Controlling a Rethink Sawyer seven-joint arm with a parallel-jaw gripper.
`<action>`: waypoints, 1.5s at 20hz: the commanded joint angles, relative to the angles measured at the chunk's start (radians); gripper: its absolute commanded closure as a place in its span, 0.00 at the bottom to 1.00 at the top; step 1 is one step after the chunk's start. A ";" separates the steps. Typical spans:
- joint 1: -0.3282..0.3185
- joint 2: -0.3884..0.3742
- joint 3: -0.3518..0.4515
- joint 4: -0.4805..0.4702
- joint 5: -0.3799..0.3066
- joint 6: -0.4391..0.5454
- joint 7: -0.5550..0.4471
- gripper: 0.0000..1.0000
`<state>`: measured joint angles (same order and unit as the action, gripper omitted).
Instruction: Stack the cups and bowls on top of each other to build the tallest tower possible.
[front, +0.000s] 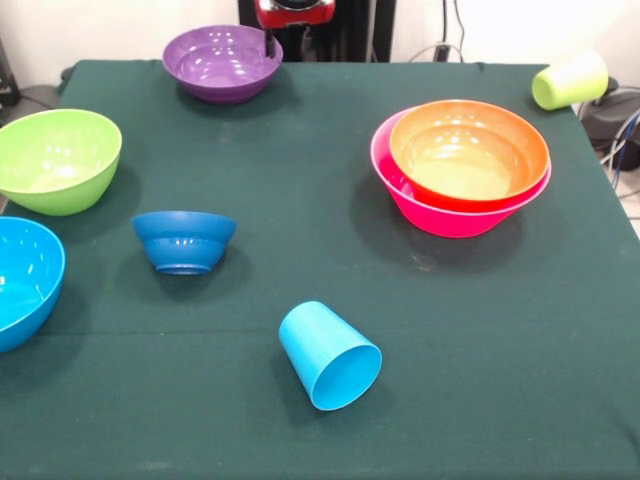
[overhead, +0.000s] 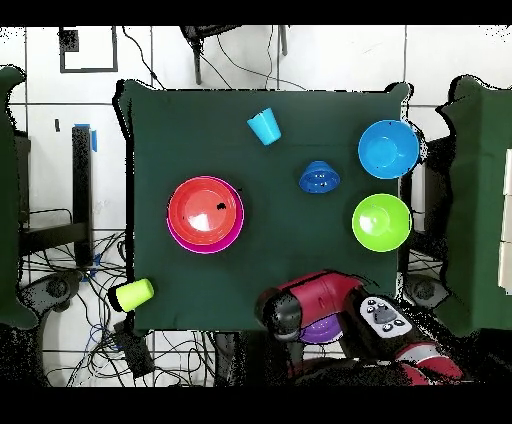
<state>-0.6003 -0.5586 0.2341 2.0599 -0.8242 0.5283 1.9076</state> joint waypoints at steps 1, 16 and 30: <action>-0.018 0.029 0.007 -0.036 -0.081 -0.082 -0.019 0.00; -0.026 0.112 -0.010 -0.093 -0.135 -0.119 0.001 0.00; -0.037 0.146 -0.025 -0.106 -0.152 -0.148 -0.002 0.00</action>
<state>-0.6393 -0.4496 0.1775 2.0591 -0.8981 0.4749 1.9076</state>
